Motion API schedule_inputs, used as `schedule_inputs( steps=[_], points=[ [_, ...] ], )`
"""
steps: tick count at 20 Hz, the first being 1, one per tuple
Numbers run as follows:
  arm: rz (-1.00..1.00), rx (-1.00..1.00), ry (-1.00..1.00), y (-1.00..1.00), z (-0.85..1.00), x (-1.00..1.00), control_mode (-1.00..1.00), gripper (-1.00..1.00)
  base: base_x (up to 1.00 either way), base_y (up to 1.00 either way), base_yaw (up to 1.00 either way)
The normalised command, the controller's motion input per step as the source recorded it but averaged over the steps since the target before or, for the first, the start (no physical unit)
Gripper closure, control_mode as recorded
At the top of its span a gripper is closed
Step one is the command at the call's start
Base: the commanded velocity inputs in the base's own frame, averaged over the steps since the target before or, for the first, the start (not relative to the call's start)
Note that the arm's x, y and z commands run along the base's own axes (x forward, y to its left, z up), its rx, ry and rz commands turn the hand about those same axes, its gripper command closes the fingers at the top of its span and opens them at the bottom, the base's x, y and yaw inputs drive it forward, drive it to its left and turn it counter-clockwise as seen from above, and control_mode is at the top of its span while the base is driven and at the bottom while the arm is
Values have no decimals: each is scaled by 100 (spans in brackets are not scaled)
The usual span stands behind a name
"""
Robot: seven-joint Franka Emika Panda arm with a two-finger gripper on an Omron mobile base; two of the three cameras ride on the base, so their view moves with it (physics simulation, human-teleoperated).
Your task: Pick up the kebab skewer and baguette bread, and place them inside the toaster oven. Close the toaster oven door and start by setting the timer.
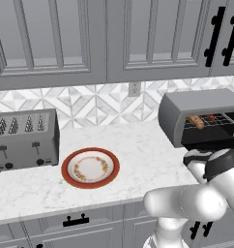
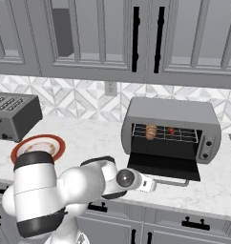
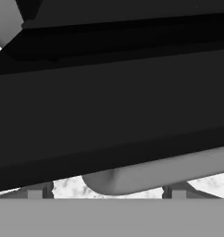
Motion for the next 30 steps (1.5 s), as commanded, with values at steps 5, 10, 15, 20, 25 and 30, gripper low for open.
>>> schedule_inputs(
  steps=[5,10,15,20,25,30],
  points=[
    [0,0,-7,0,76,76,-100,-100,0,0,0],
    [0,0,-5,0,78,76,-100,-100,0,0,0],
    [0,-3,0,-6,89,67,-100,-100,0,0,0],
    [0,-7,0,-12,98,68,-100,-100,0,0,0],
    [0,-11,0,-22,100,60,-100,-100,0,0,0],
    [0,-11,-5,-21,100,55,-100,-100,0,0,0]
  ],
)
